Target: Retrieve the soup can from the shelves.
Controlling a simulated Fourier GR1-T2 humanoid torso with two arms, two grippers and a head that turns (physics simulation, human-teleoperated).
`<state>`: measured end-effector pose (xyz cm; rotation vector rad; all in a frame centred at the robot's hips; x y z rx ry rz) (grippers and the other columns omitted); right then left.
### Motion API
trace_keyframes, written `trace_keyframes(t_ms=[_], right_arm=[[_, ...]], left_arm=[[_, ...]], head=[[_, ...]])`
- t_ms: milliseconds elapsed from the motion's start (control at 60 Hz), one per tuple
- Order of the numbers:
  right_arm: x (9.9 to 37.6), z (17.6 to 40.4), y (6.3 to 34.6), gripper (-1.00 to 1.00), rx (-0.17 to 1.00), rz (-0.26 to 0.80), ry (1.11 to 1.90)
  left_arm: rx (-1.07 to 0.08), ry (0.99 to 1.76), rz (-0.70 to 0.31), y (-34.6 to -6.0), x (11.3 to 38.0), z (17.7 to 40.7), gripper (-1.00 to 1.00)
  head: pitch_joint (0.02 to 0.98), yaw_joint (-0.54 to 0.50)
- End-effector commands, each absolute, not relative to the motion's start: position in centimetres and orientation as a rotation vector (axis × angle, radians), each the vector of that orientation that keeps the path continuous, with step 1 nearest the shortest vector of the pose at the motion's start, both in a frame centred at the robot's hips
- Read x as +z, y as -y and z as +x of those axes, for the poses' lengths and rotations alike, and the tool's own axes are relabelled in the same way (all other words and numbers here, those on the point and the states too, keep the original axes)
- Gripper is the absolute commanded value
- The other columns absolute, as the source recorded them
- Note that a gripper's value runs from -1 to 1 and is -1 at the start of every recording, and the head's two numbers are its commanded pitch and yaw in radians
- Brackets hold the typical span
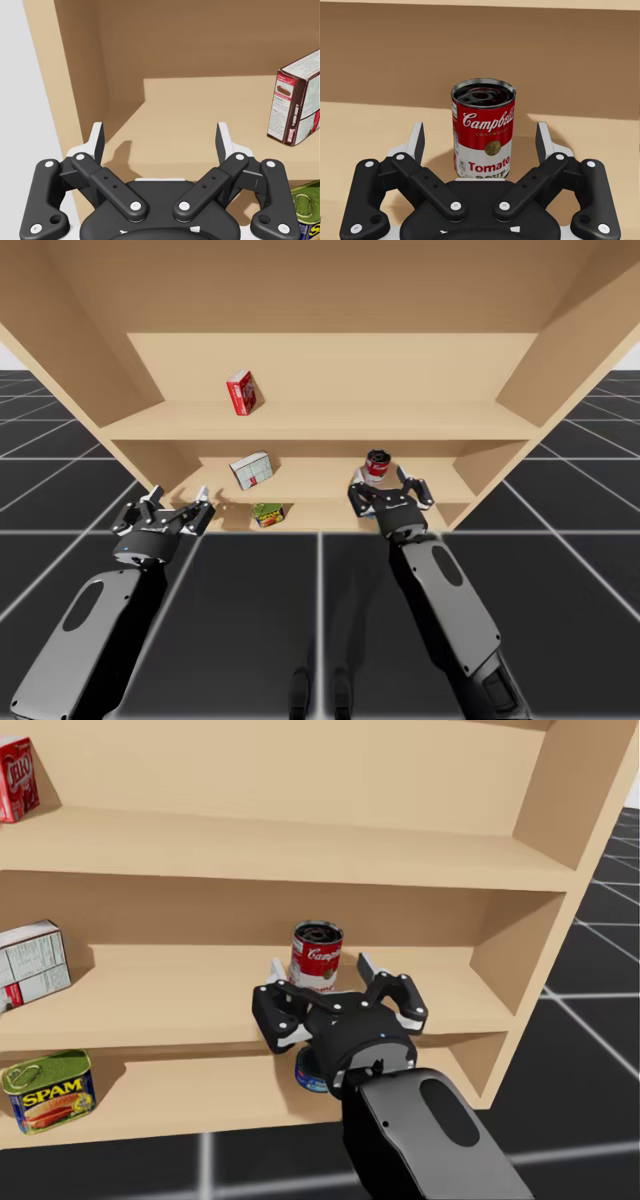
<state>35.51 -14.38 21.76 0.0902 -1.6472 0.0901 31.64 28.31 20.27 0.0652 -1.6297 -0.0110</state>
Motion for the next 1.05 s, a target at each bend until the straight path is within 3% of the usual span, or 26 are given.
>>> trace_keyframes(t_ms=[17,183,217,233,250,283,317,467,600,1050], right_arm=[[21.0,38.1,14.5,-1.00,0.069,0.036,1.632],[20.3,39.8,14.7,-1.00,0.086,0.065,1.591],[20.1,39.9,14.8,-0.88,0.094,0.072,1.586],[20.0,39.9,14.8,-0.42,0.091,0.063,1.585],[19.8,39.9,14.8,0.30,0.086,0.055,1.587],[19.7,39.9,14.8,0.86,0.083,0.056,1.582],[19.6,39.9,14.9,0.95,0.081,0.054,1.583],[19.8,39.6,15.6,0.90,0.058,0.034,1.589],[21.4,38.0,16.6,0.85,0.051,0.020,1.638],[23.8,27.4,18.0,0.79,0.072,0.095,1.751]], left_arm=[[-0.010,1.631,0.065,-28.4,20.3,31.7,-1.00],[-0.006,1.630,0.072,-28.4,20.3,31.7,-1.00],[-0.007,1.630,0.072,-28.4,20.3,31.7,-1.00],[-0.007,1.630,0.072,-28.4,20.3,31.7,-1.00],[-0.007,1.630,0.072,-28.4,20.3,31.7,-1.00],[-0.008,1.630,0.072,-28.4,20.3,31.7,-1.00],[-0.008,1.630,0.073,-28.4,20.3,31.7,-1.00],[-0.009,1.631,0.083,-28.4,20.3,31.7,-1.00],[-0.007,1.631,0.086,-28.4,20.3,31.8,-1.00],[-0.011,1.627,0.094,-28.2,20.1,31.8,-1.00]], head=[[0.546,-0.23],[0.535,-0.23],[0.535,-0.23],[0.536,-0.23],[0.536,-0.23],[0.534,-0.23],[0.535,-0.23],[0.533,-0.23],[0.533,-0.23],[0.545,-0.23]])
